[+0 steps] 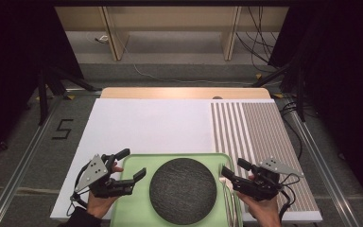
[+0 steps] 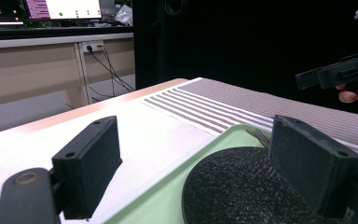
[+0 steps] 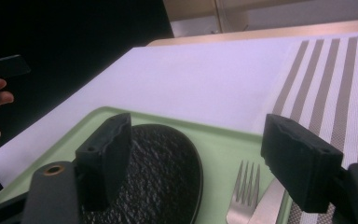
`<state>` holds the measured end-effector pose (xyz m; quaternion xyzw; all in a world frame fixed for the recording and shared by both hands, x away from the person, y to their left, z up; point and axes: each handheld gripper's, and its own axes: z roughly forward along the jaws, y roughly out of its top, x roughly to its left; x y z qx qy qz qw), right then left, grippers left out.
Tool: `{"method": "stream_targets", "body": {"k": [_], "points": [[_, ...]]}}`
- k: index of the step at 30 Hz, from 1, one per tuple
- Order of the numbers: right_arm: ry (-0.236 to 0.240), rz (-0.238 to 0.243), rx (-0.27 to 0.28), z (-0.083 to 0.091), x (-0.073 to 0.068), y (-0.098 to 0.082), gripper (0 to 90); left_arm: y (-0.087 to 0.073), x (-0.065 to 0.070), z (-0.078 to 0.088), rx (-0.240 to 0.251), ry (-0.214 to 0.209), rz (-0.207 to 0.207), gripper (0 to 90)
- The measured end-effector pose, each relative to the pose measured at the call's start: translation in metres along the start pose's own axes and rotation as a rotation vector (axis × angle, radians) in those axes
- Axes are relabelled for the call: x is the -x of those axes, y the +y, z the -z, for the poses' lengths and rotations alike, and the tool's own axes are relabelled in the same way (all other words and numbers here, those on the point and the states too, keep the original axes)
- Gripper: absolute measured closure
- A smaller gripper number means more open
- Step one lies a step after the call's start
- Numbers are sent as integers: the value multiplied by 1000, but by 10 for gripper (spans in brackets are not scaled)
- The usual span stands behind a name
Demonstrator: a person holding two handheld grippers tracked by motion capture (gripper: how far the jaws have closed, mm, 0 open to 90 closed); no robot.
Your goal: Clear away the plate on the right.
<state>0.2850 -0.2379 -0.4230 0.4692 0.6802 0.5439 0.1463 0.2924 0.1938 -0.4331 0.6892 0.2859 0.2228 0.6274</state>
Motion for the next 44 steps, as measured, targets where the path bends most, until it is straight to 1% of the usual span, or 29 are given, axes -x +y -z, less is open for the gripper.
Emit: {"method": "stream_targets", "body": {"k": [4,6,10,13,17,29,32,44], "points": [[0,42,13,1,-4,1,229,0,0,1,-1,-1,-1,164],[2,72,16,1,-7,1,217,0,0,1,-1,-1,0,163],[7,122,11,0,-12,0,193,0,0,0,-6,-3,-3,163],[10,143,6,0,-14,0,183,0,1,0,-7,-4,-5,163],[17,139,7,0,-15,0,177,0,0,1,-4,-5,0,163],[18,138,10,2,-13,1,173,0,1,1,-5,-5,-4,163],[21,131,12,2,-13,1,172,0,1,1,-5,-5,-5,163],[20,136,12,3,-12,1,167,0,0,-1,-6,-5,-5,163]]}}
